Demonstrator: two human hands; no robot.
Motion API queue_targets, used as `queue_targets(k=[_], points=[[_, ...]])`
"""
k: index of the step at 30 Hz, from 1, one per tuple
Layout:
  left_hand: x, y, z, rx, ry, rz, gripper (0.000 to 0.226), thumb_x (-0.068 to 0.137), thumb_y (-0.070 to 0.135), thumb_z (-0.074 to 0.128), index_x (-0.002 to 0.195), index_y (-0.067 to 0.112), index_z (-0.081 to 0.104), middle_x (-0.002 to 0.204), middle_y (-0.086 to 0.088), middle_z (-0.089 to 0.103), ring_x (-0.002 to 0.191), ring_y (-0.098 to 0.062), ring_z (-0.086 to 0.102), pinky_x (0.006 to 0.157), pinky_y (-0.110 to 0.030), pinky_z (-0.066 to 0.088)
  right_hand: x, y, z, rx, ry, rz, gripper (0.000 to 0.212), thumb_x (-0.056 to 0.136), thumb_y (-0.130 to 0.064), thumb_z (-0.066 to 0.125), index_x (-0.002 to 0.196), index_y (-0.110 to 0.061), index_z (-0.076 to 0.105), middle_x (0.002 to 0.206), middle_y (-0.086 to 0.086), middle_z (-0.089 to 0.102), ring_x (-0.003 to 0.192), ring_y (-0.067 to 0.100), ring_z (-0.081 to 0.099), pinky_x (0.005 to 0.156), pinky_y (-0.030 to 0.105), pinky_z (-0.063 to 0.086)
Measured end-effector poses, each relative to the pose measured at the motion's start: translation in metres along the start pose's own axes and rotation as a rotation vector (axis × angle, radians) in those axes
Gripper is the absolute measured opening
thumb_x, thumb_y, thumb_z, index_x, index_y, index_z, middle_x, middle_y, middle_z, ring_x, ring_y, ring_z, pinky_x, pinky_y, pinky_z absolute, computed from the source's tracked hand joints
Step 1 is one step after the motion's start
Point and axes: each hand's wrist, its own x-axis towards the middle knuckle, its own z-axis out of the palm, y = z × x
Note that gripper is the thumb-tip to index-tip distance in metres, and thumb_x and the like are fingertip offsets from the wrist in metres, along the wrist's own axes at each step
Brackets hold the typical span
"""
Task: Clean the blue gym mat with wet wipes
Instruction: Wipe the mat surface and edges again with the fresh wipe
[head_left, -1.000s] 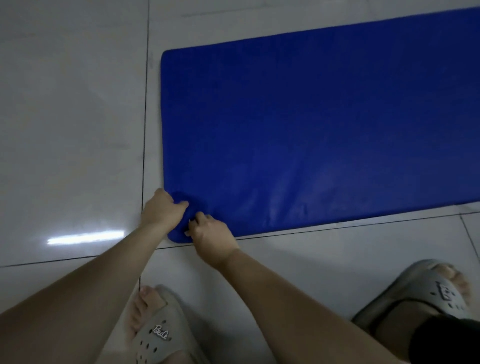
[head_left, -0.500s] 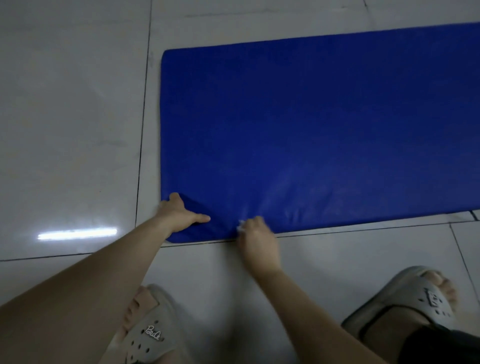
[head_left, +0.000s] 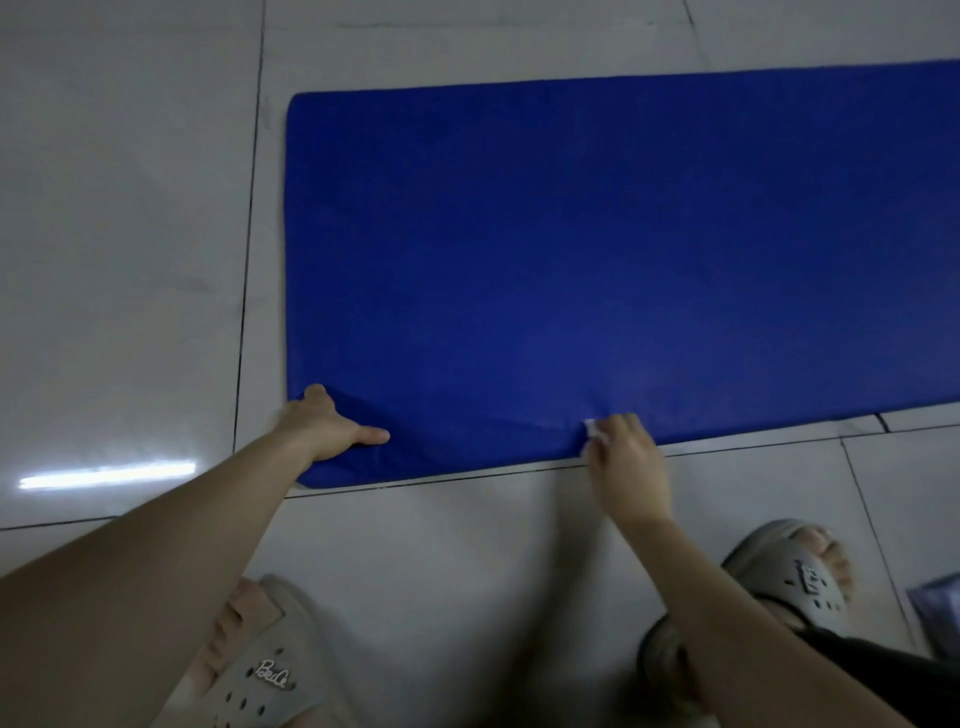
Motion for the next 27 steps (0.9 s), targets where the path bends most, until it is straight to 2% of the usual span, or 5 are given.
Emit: queue_targets(k=[4, 13, 21, 25, 27], points=[[0.0, -0.003, 0.003, 0.007, 0.02, 0.015, 0.127, 0.058, 0.064, 0.09, 0.152, 0.009, 0.023, 0.149, -0.014, 0.04, 0.132, -0.033, 0.044, 0.112, -0.047, 0.043, -0.001, -0.015, 0.014, 0.039, 0.039, 0.136, 0.018, 0.102, -0.017, 0.052, 0.104, -0.003, 0.062, 0.11, 0.013, 0.056, 0.094, 0.031, 0.06, 0.084, 0.044, 0.051], [0.0, -0.004, 0.001, 0.01, 0.012, 0.006, 0.124, 0.059, 0.063, 0.09, 0.15, 0.007, 0.026, 0.147, -0.014, 0.043, 0.131, -0.034, 0.046, 0.11, -0.047, 0.044, -0.026, -0.088, 0.054, 0.051, -0.072, -0.267, 0.011, 0.095, -0.011, 0.062, 0.086, -0.005, 0.062, 0.089, 0.015, 0.06, 0.076, 0.033, 0.062, 0.065, 0.042, 0.051], [-0.001, 0.003, 0.002, 0.005, 0.026, -0.022, 0.127, 0.061, 0.059, 0.091, 0.153, 0.005, 0.022, 0.151, -0.016, 0.04, 0.134, -0.036, 0.044, 0.112, -0.047, 0.042, 0.019, 0.031, -0.012, 0.049, 0.138, 0.453, 0.018, 0.1, -0.021, 0.054, 0.105, -0.004, 0.056, 0.114, 0.015, 0.056, 0.098, 0.035, 0.061, 0.086, 0.048, 0.05], [-0.01, 0.018, -0.002, 0.146, 0.023, -0.066, 0.121, 0.064, 0.058, 0.09, 0.152, 0.003, 0.026, 0.146, -0.016, 0.045, 0.129, -0.034, 0.048, 0.105, -0.044, 0.047, -0.009, -0.036, 0.033, 0.197, 0.028, 0.206, 0.016, 0.101, -0.02, 0.051, 0.1, -0.005, 0.055, 0.106, 0.016, 0.059, 0.095, 0.034, 0.06, 0.083, 0.043, 0.05], [-0.023, 0.038, -0.001, 0.345, 0.057, 0.036, 0.082, 0.074, 0.047, 0.085, 0.134, 0.008, 0.046, 0.128, -0.01, 0.058, 0.109, -0.028, 0.059, 0.083, -0.038, 0.052, -0.02, -0.067, 0.049, 0.184, -0.084, -0.013, 0.017, 0.102, -0.021, 0.051, 0.099, -0.006, 0.059, 0.105, 0.013, 0.061, 0.097, 0.031, 0.059, 0.083, 0.041, 0.051]])
